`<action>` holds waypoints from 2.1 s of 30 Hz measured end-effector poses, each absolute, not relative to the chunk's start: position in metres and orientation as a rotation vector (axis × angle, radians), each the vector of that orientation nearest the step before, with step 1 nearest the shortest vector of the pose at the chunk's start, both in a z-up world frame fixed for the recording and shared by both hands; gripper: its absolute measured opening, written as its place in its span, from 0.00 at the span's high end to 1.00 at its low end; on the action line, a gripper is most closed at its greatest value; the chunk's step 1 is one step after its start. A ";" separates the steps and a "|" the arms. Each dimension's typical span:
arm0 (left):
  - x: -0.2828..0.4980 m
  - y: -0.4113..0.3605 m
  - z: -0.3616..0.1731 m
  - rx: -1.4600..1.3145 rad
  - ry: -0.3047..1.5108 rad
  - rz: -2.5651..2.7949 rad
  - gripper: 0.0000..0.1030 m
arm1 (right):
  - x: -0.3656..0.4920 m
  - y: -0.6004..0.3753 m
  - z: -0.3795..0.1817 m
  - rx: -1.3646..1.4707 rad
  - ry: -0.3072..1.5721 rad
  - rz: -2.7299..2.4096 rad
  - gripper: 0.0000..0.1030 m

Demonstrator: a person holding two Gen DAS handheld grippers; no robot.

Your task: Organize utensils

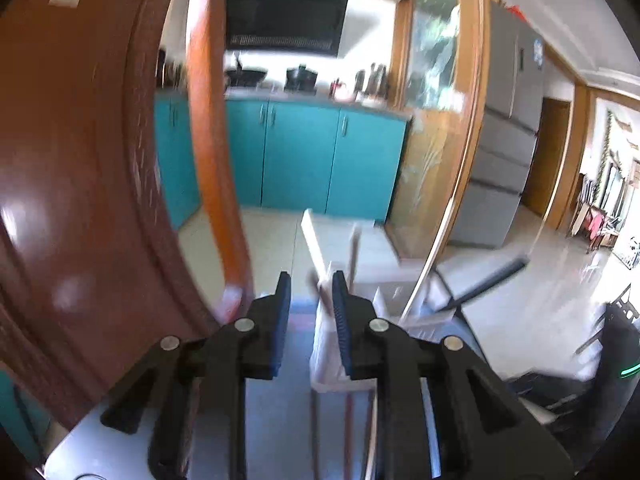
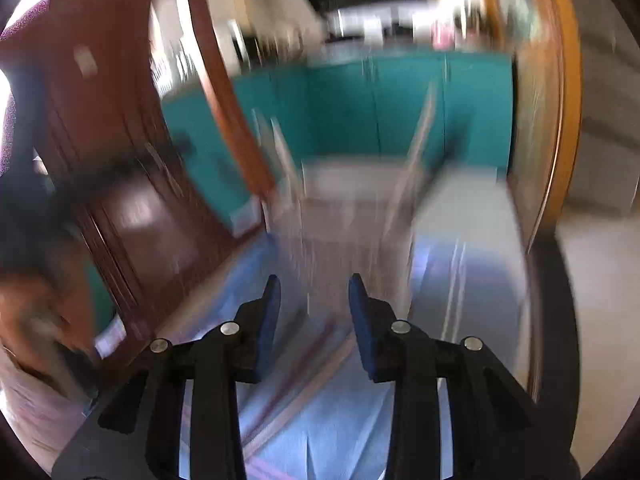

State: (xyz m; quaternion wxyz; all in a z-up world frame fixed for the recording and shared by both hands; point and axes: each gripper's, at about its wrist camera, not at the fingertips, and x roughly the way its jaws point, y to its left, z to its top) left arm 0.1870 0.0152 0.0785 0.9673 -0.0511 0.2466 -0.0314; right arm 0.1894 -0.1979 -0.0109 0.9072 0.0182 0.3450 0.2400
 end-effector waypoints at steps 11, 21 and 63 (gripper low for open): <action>0.211 0.010 -0.034 -0.032 0.823 -0.042 0.78 | 0.263 -0.148 -0.114 0.031 1.034 0.334 0.75; 0.213 0.006 -0.043 -0.034 0.857 -0.056 0.77 | 0.244 -0.169 -0.096 0.092 1.019 0.357 0.93; 0.127 0.015 0.197 -0.244 0.204 -0.186 0.93 | 0.158 -0.263 0.170 0.278 0.277 0.542 0.94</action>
